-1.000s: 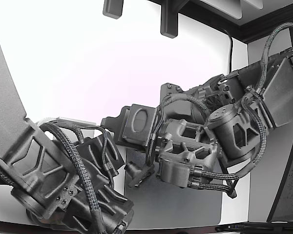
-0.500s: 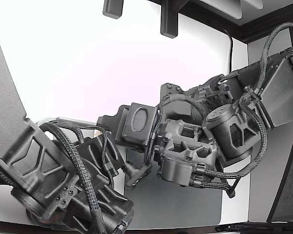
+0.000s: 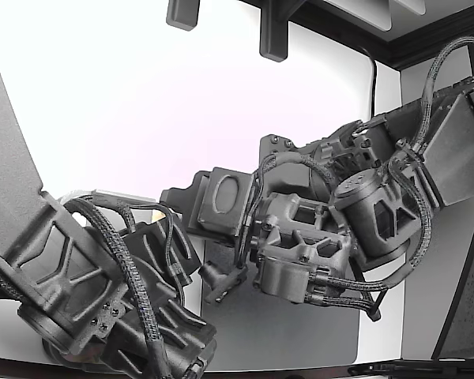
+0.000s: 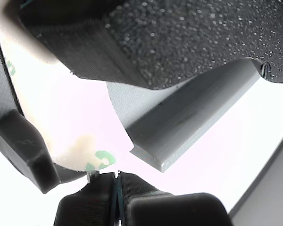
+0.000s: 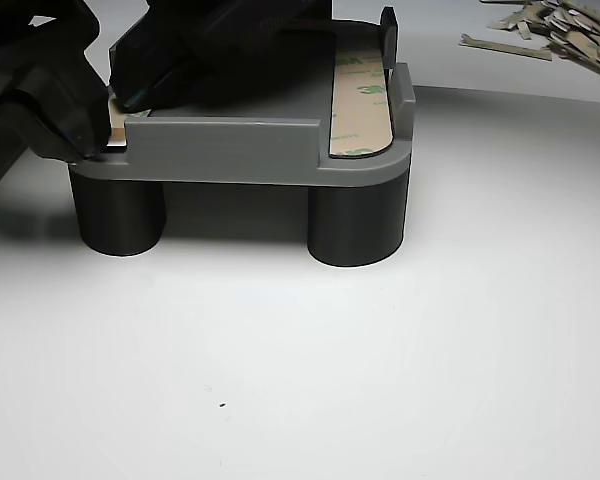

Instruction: Peel off protective film from adhesive tape.

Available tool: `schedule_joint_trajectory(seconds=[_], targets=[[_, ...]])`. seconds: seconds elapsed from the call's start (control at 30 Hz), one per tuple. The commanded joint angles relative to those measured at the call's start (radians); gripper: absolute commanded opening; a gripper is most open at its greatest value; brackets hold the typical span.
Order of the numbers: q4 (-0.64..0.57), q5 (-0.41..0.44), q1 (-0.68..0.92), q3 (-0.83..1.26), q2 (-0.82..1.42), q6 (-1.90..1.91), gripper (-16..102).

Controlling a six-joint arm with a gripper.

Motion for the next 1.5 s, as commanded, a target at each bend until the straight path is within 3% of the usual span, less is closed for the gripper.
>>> schedule_joint_trajectory(seconds=[0.0, 1.47], targets=[[0.003, 0.0, -0.005, -0.035, 0.026, 0.003, -11], [0.06, 0.017, 0.028, -0.104, -0.041, 0.02, -11]])
